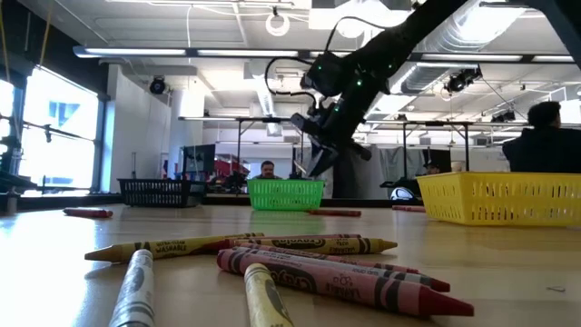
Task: Sort crayons
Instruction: Put the yellow crayon into the green basket, then put the red crayon into the yellow basket
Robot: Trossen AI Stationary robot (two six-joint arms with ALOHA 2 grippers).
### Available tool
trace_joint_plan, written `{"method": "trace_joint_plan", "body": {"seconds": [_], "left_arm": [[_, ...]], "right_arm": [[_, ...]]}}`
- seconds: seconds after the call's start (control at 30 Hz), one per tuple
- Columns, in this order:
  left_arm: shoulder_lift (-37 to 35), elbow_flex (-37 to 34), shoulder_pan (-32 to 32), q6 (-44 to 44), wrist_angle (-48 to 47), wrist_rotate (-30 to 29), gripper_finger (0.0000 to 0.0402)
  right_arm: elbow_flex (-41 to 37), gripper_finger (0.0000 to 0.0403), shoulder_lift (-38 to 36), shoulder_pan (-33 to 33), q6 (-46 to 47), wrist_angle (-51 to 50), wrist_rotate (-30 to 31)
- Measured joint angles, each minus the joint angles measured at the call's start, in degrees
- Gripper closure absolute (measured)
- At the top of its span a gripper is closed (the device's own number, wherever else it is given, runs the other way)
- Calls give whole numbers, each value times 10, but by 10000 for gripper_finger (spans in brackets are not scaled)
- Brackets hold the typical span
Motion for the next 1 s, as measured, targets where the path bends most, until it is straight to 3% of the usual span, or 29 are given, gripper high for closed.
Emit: {"method": "trace_joint_plan", "body": {"seconds": [0.43,0.7,1.0], "left_arm": [[1,0,0,-16,1,-2,310],[1,0,0,-15,1,-2,310],[1,0,0,-3,1,-1,310]], "right_arm": [[0,293,-8,0,1,-14,-3],[1,295,-50,24,4,-118,-6],[1,295,-48,65,-9,-224,1]]}}
